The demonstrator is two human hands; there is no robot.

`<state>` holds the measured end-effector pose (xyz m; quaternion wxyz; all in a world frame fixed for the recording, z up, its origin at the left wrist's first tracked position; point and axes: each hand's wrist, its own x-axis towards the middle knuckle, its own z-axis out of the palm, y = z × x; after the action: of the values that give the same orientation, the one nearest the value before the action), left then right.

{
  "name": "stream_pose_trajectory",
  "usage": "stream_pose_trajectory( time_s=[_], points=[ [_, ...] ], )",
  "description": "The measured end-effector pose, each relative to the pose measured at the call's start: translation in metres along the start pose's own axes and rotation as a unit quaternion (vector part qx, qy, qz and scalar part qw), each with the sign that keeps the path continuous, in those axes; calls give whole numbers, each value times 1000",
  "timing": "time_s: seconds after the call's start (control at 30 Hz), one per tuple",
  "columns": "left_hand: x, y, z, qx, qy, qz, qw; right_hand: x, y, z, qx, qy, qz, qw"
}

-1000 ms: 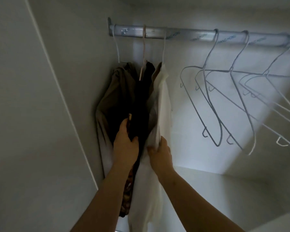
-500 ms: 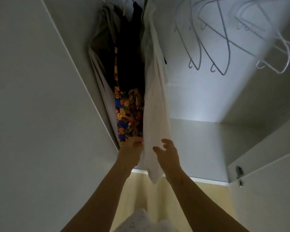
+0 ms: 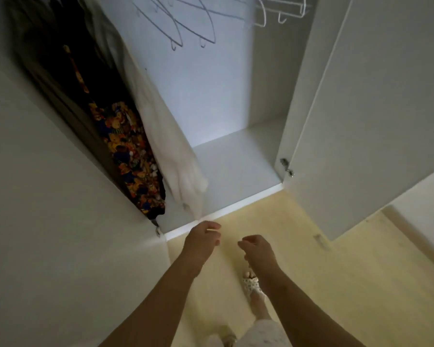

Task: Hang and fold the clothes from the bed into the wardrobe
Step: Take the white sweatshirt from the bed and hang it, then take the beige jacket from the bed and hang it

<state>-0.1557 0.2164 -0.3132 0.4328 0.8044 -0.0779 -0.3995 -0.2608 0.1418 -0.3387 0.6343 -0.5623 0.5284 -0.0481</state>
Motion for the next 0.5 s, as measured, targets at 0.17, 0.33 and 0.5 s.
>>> stream_pose_trajectory(
  time_s=[0.17,0.33,0.5],
  points=[
    [-59,-26,46,58,-108,26,992,-67,70,-42,69,85,51,993],
    [-116,-44,105,158,-194,71,965,-129,122,-95,171,147,83,971],
    [-178,-63,199,229,-264,126,928,-197,185,-171,251,233,92,935]
  ],
)
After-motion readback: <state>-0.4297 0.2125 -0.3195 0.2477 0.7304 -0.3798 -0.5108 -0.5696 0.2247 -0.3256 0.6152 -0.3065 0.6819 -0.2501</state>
